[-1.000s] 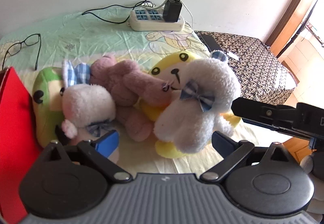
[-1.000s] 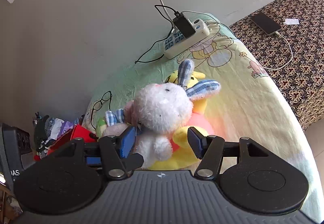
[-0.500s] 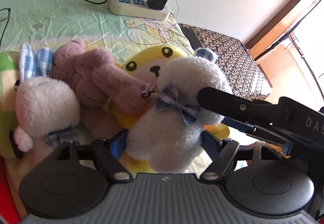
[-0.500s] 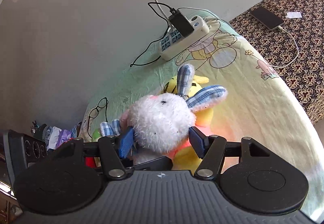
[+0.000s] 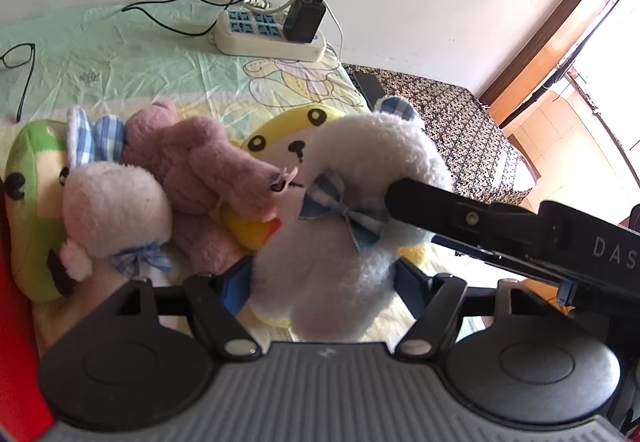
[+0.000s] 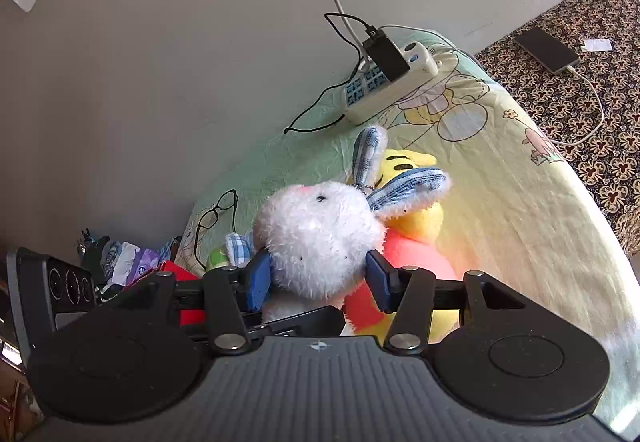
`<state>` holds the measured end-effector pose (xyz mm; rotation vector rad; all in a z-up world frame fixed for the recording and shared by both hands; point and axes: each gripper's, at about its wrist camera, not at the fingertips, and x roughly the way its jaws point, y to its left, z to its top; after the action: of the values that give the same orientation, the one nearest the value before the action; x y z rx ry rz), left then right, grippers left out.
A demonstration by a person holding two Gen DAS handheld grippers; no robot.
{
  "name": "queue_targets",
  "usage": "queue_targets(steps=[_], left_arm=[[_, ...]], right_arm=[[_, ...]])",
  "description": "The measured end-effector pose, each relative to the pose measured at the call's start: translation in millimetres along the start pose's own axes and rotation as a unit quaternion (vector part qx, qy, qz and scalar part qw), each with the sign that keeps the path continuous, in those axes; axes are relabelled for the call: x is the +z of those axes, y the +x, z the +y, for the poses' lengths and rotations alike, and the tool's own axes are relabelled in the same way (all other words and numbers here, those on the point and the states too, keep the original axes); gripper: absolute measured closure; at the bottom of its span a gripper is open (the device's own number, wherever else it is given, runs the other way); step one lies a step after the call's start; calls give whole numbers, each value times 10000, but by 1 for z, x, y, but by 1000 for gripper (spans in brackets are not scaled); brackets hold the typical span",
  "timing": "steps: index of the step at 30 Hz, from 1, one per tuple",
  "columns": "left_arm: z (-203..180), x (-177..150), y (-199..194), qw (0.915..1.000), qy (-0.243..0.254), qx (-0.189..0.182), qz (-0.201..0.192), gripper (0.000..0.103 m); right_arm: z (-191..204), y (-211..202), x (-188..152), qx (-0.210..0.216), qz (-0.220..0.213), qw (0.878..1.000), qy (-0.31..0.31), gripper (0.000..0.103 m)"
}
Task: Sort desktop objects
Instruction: 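Close both grippers on the white bunny plush with plaid ears, then lift the white bunny with both grippers and carry it into the red box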
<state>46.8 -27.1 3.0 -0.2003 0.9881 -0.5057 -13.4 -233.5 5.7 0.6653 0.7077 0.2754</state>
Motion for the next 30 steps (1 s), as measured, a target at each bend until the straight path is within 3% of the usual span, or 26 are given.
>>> queue_targets(steps=[8, 16, 24, 30], left_arm=[[-9, -16, -32, 9987, 72, 398, -319, 30], [8, -33, -80, 9923, -160, 934, -798, 30], [51, -35, -134, 9842, -310, 1176, -1288, 30], [108, -41, -168, 9770, -444, 1620, -1317, 30]], right_arm=[[16, -11, -8, 264, 27, 9992, -300, 49], [50, -3, -23, 849, 149, 9938, -696, 49], [109, 16, -30, 1224, 137, 9856, -1156, 49], [165, 56, -56, 1446, 377, 9799, -1318, 49]])
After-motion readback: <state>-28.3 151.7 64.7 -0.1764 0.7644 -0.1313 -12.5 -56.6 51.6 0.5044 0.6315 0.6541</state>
